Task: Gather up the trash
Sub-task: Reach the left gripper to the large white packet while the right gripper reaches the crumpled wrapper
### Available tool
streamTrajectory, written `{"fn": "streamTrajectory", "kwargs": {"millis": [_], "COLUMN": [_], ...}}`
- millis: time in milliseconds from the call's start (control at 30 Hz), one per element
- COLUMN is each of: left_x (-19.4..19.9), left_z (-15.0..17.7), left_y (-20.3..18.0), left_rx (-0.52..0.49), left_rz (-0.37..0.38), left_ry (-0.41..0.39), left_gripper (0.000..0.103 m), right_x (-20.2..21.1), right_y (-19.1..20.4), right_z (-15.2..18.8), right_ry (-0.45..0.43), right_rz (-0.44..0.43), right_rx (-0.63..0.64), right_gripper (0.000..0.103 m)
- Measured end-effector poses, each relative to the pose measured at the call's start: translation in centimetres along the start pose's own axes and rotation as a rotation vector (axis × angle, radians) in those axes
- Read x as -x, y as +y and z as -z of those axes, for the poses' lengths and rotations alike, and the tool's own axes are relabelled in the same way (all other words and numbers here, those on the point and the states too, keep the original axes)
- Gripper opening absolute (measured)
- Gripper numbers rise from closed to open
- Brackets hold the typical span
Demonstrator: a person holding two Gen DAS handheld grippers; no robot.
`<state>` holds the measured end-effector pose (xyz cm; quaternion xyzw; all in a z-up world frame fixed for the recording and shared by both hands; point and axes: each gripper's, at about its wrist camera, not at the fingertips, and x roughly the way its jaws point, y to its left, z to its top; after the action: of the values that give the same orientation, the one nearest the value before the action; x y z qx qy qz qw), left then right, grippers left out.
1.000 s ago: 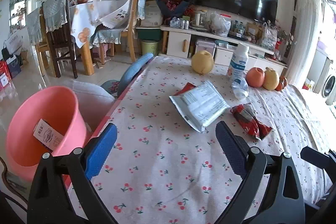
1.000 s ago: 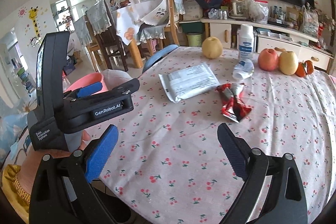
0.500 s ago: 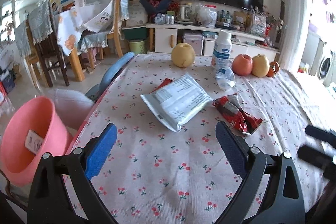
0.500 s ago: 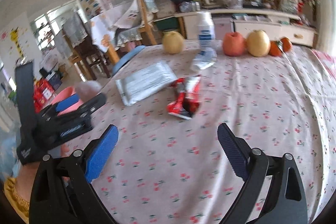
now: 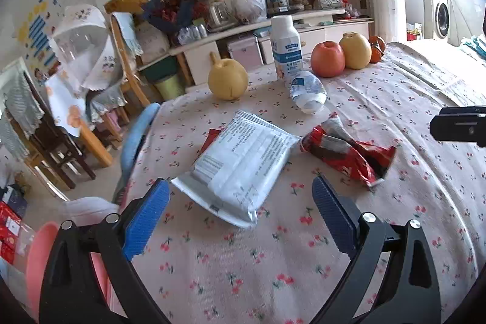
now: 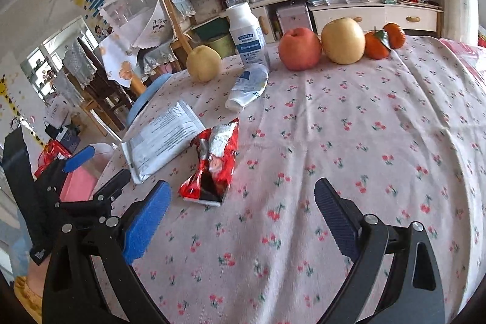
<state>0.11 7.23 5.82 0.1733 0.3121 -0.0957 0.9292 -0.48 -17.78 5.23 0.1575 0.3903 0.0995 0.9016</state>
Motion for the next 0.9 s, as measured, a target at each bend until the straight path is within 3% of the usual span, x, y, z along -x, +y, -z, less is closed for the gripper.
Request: {"fn": "streamTrajectory", "kwargs": {"millis": [167,467,700,900], "left_x": [-3.2,-6.3,-8.6,-9.6], "left_z": [-0.5,-1.6,-1.7,-2.3], "left_y": [0.9,0.2,-0.1,0.0], "left_rx": [-0.011,-0.102,-0.157,-0.154], "left_rz": [0.021,0.058,0.037,0.052], "left_ry": [0.071,0.121,0.187,0.194], "left_gripper": [0.095,0.095,0.095,0.097], "right_x": [-2.7,-5.9,-7.9,-9.4], "right_y": [-0.3,0.5,-0.2,-1.1], "right_z": [-1.1,-2.9,-4.0,-5.0], "right_ry": [0.042,0.086,0.102,0.109], "right_rz": [-0.013,-0.018,-0.005,0.001], "right_rx": [-0.015,0.055,0.077,0.059], "right_gripper": [0.094,0.094,0.094,0.094]}}
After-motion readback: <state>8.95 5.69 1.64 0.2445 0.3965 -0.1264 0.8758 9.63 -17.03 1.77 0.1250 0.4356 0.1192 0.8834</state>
